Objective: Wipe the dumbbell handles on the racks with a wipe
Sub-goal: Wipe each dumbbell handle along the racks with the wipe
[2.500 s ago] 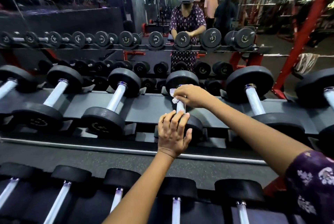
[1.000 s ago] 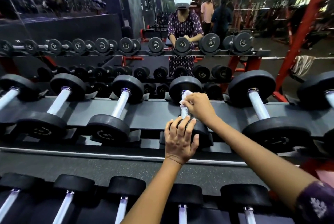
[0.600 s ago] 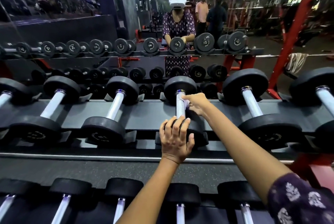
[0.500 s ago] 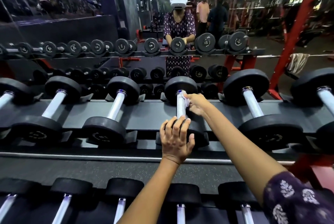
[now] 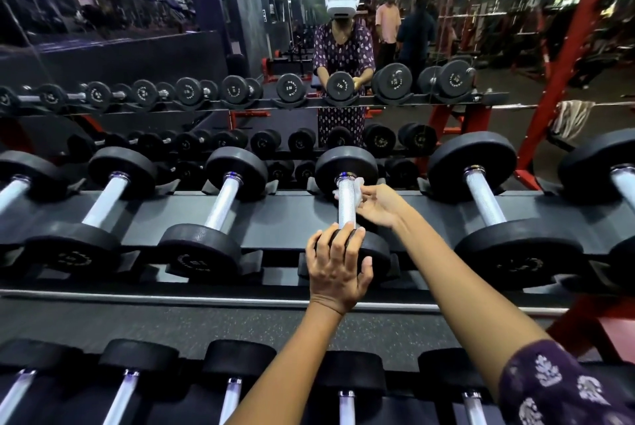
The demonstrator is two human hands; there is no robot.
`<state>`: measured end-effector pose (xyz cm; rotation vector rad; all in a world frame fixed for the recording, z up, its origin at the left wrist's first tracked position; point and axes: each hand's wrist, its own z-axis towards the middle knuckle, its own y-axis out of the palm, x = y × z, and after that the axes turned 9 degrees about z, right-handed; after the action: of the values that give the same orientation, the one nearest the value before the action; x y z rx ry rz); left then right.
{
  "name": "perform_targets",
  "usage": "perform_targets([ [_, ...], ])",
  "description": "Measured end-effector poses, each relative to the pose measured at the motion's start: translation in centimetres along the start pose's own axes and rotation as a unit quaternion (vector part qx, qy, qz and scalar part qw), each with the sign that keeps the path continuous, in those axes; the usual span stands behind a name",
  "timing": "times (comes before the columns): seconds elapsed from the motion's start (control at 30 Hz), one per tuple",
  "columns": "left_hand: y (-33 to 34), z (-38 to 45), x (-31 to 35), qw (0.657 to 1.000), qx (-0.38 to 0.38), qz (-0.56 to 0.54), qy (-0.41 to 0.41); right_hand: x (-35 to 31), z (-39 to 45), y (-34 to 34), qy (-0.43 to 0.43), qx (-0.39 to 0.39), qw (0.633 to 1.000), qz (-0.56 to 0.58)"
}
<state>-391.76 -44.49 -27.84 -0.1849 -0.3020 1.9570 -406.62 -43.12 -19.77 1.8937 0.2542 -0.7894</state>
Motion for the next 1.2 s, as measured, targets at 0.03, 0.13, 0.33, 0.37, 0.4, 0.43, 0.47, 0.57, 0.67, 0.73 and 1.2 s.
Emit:
perform_targets([
  [0.03,-0.1,0.0,-0.1,1.000,-0.004,0.002,0.000,0.4,0.4,0.3,-0.013,0.002,1.000,0.009],
  [0.13,-0.1,-0.3,-0.1,1.000,-0.005,0.001,0.006,1.5,0.2,0.0,0.012,-0.001,1.000,0.004],
  [0.33,0.0,-0.1,-0.3,1.000,-0.015,0.001,0.010,2.7,-1.2,-1.7,0.065,0.047,0.992,-0.093],
  [0.37,-0.1,-0.2,-0.3,1.000,-0.018,-0.001,0.011,2.7,-1.5,-1.7,0.066,0.056,0.989,-0.121],
  [0.4,-0.1,-0.2,-0.3,1.000,-0.021,-0.001,0.013,2.6,-1.9,-1.7,0.067,0.063,0.985,-0.149],
  [0.43,-0.2,-0.2,-0.3,1.000,-0.025,0.000,0.014,2.3,-2.4,-1.7,0.067,0.073,0.979,-0.177],
  [0.47,-0.3,-0.1,-0.3,0.999,-0.030,-0.001,0.014,2.0,-2.9,-1.5,0.070,0.076,0.975,-0.199],
  [0.57,-0.9,0.0,-0.2,0.998,-0.057,-0.004,0.009,1.4,-3.9,-1.4,0.076,0.098,0.961,-0.248],
  [0.67,-1.7,-0.2,-0.1,0.993,-0.111,-0.028,0.000,1.2,-4.4,-0.9,0.050,0.142,0.947,-0.284],
  [0.73,-2.6,-0.1,-0.2,0.987,-0.153,-0.053,-0.008,1.3,-4.5,-0.6,0.001,0.169,0.936,-0.309],
  [1.2,-10.4,4.7,-6.5,0.908,-0.280,-0.250,-0.185,4.1,-7.5,9.3,-0.321,0.128,0.840,-0.418],
])
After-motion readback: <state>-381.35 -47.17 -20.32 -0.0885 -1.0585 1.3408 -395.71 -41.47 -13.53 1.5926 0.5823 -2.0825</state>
